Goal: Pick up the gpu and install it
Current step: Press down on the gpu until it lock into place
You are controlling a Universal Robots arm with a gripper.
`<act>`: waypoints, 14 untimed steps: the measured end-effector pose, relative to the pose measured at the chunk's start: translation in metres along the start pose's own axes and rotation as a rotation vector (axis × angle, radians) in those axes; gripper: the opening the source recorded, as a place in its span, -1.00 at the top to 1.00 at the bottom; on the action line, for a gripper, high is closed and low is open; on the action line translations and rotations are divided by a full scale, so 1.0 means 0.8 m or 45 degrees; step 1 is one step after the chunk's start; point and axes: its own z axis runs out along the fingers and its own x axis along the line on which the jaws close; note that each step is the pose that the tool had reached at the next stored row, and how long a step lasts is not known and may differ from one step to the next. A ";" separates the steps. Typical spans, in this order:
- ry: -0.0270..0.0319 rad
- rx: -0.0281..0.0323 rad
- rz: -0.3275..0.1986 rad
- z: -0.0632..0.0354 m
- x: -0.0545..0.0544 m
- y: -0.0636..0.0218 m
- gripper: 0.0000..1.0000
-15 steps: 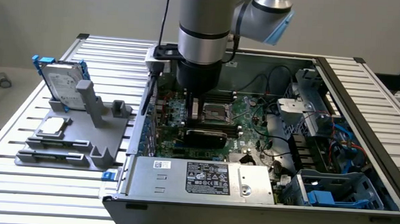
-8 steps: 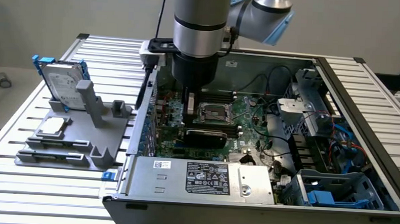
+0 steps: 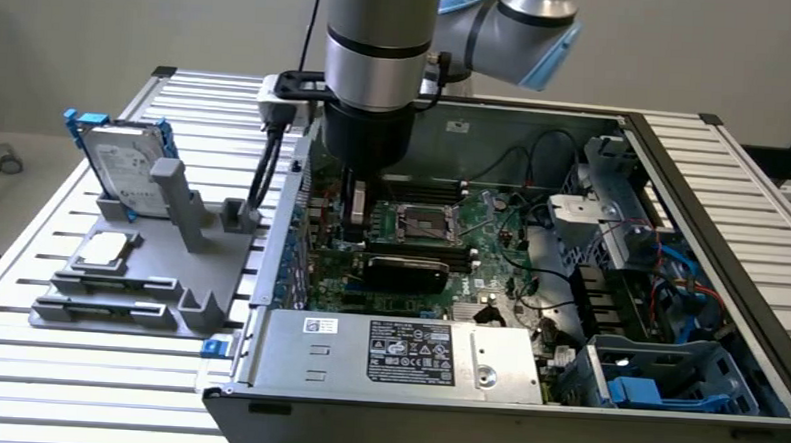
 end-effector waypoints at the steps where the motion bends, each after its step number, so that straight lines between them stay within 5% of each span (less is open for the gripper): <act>1: 0.0003 -0.0044 0.000 0.000 0.000 0.002 0.79; 14: 0.0093 -0.0572 0.000 0.001 0.000 0.025 0.79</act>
